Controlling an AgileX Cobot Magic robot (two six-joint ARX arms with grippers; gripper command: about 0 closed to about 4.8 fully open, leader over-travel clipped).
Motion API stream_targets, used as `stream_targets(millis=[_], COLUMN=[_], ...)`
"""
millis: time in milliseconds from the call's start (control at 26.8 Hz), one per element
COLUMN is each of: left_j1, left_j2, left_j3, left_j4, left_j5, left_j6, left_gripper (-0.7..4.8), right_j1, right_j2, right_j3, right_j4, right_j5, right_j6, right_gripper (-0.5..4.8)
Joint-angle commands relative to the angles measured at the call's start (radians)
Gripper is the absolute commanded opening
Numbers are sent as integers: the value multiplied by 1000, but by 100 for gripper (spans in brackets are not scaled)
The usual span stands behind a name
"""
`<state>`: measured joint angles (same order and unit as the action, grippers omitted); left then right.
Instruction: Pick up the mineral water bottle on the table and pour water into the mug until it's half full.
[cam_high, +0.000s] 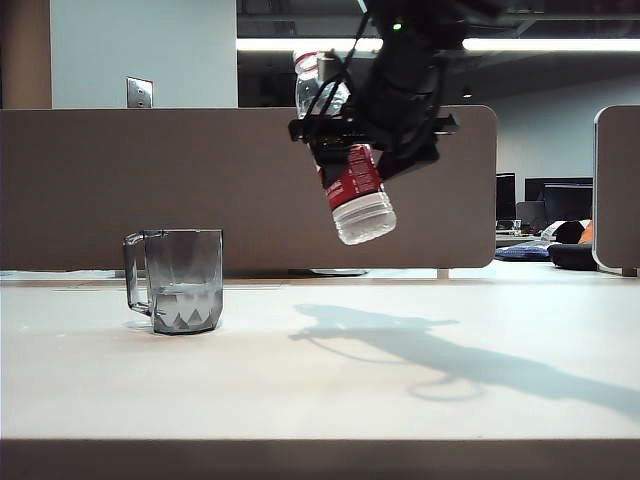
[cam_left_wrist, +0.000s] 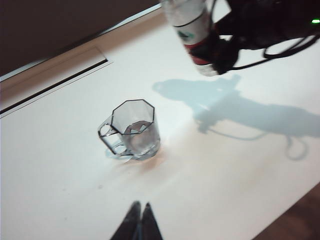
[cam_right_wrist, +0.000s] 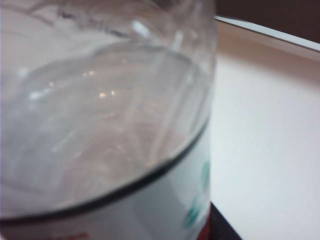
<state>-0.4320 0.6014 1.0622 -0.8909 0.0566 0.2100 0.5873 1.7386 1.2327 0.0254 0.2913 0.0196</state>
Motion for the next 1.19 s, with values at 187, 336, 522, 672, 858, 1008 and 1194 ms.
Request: stream_targets(millis=[187,336,522,672,858,1008,1194], left_j1=[1,1,1,1,1,1,1], left_j2=[-2,-2,-2,-2,-2,-2,-2], left_j3=[6,6,6,6,6,6,6], left_j4=[0,-12,-13,-12,-13,-13,-13], left_j5=[-37,-37,-37,-37,-37,-37,-37], left_j6=[3,3,3,3,3,3,3], left_gripper=[-5,-5,-5,-5,-5,-5,-5], right_j1=[-37,-77,-105,-105,-106,-106,-106], right_j2=[-135,-164,-145,-104,-40,4,23], right_j3=[-228,-334,-411,-418,-420,-420,-421], right_j4=[319,461,535,570,610,609,600], right_j5=[5,0,-60,-62,-42,-43,-43], right_j6=[62,164,187,182,181,182,181], right_gripper=[322,322,322,310,304,304,304])
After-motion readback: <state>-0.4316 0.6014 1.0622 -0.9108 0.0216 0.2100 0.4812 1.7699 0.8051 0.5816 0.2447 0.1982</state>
